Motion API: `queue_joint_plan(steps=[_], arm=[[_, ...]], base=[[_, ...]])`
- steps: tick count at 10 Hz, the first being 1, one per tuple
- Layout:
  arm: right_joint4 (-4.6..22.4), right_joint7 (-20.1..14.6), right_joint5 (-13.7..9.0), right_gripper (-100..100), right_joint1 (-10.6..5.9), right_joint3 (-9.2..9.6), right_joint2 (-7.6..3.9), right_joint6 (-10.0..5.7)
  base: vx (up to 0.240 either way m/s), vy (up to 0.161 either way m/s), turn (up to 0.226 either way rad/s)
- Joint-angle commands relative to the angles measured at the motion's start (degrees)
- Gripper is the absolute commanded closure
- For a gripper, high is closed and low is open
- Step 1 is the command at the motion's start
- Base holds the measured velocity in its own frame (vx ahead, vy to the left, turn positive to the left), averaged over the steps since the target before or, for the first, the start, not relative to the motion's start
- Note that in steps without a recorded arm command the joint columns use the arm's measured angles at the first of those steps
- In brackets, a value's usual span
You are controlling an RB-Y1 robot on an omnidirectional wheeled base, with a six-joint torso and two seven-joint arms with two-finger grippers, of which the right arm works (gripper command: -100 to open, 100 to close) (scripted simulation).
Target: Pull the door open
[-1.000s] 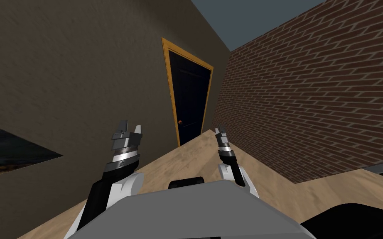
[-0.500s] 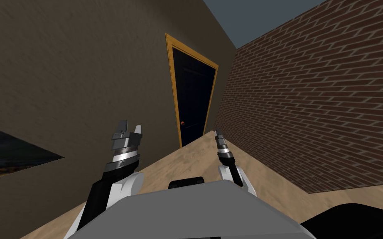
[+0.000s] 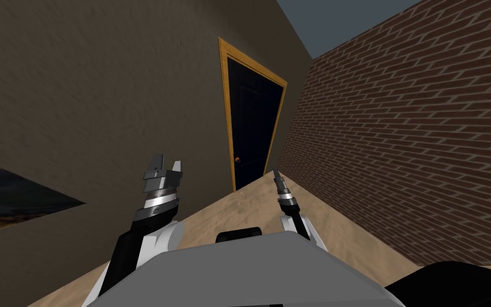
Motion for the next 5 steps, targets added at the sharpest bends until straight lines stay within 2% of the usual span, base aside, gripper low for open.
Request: queue_joint_plan(steps=[1, 5], arm=[[1.95, 1.98, 0.89, -100, -0.08, -0.25, -0.26, -1.0], [6.52, 6.99, 3.34, -100, -0.02, -0.57, -0.46, -3.26]], base=[[0.112, 0.056, 0.057], [0.112, 0.072, 0.067]])
